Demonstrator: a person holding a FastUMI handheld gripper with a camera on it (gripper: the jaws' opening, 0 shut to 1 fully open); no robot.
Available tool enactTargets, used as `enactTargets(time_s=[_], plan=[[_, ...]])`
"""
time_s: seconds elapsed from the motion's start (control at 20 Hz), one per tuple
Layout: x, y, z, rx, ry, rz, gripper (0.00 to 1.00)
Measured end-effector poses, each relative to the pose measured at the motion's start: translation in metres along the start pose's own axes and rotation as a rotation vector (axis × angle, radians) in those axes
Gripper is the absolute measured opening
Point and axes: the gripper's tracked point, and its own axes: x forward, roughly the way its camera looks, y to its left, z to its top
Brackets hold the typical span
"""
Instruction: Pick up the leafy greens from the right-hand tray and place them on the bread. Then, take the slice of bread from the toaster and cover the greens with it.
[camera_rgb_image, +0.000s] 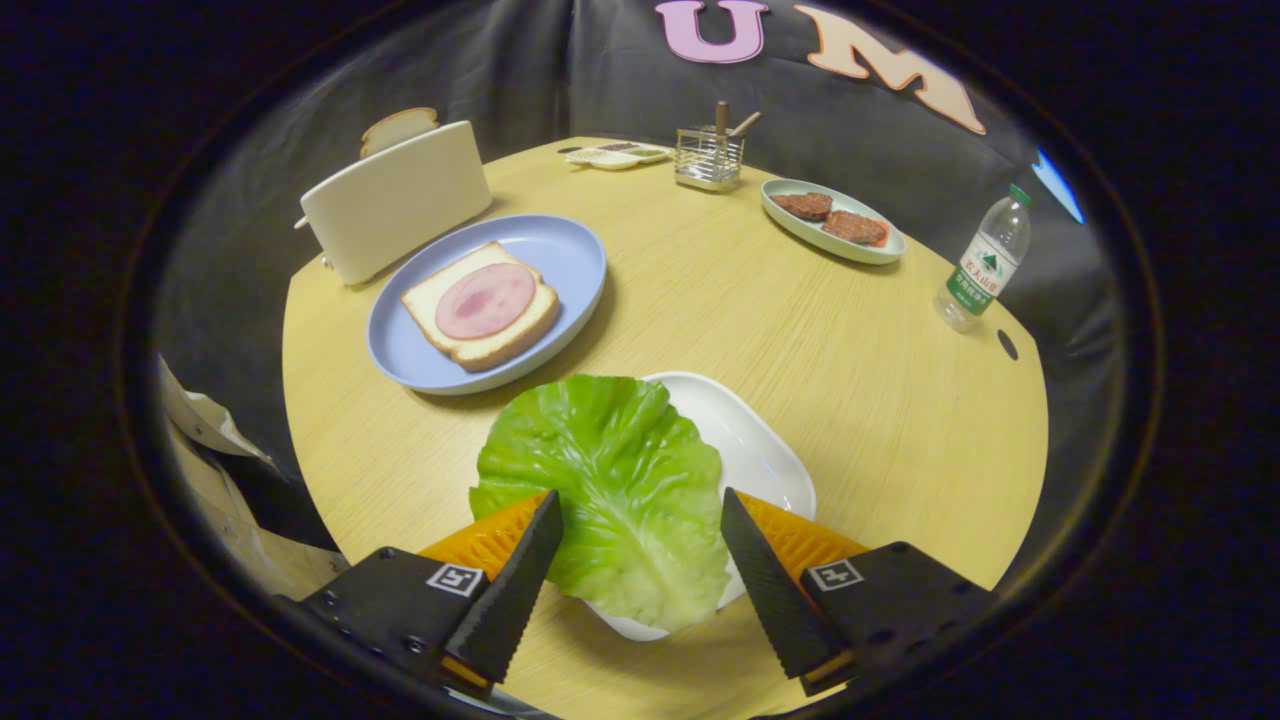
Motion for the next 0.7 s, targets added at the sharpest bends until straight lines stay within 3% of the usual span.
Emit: enactTargets(time_s=[0.25, 0.35, 0.55, 0.6, 0.7], plan=[[0.0030, 0.0028, -0.0078, 0.038, 0.031, -0.001, 0.80], [0.0032, 0.0030, -0.0068, 0.041, 0.030, -0.001, 0.80], [0.0016, -0.0020, -0.0056, 0.080, 0.025, -0.030, 0.39], [0.0013, -0.0009, -0.0057, 0.081, 0.028, -0.027, 0.39], [0.0012, -0.0024, -0.0040, 0.085, 0.025, -0.030, 0.28]])
